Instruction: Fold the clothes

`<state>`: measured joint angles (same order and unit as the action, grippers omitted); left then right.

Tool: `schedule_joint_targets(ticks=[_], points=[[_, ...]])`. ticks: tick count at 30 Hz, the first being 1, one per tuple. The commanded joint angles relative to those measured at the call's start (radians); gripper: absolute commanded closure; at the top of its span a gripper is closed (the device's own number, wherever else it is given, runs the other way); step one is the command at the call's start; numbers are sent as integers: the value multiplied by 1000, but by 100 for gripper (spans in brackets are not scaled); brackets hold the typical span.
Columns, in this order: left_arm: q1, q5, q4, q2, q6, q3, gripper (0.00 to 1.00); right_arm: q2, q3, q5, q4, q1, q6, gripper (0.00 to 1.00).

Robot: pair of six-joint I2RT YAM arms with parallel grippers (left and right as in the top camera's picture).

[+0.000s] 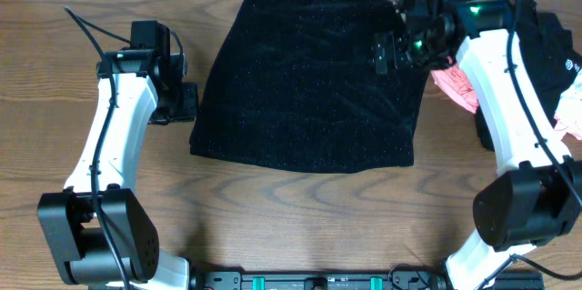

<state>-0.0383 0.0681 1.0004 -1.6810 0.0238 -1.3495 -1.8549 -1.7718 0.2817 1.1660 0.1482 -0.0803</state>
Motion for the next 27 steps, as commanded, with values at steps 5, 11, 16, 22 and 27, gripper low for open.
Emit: schedule_joint_targets(ticks=[5, 11, 16, 22, 27], points=[[-4, 37, 79, 53, -22, 3, 68, 104, 2, 56, 159, 29, 56, 1], [-5, 41, 141, 116, -43, 6, 62, 188, 63, -79, 230, 79, -38, 1], [-5, 64, 159, 110, -18, 48, 53, 244, 253, -78, 184, 103, -111, 1], [-10, 93, 45, 110, 8, 131, 53, 317, 434, -80, 117, 105, -146, 1], [-23, 239, -117, 110, 74, 214, 52, 390, 554, -80, 47, 105, -167, 1]])
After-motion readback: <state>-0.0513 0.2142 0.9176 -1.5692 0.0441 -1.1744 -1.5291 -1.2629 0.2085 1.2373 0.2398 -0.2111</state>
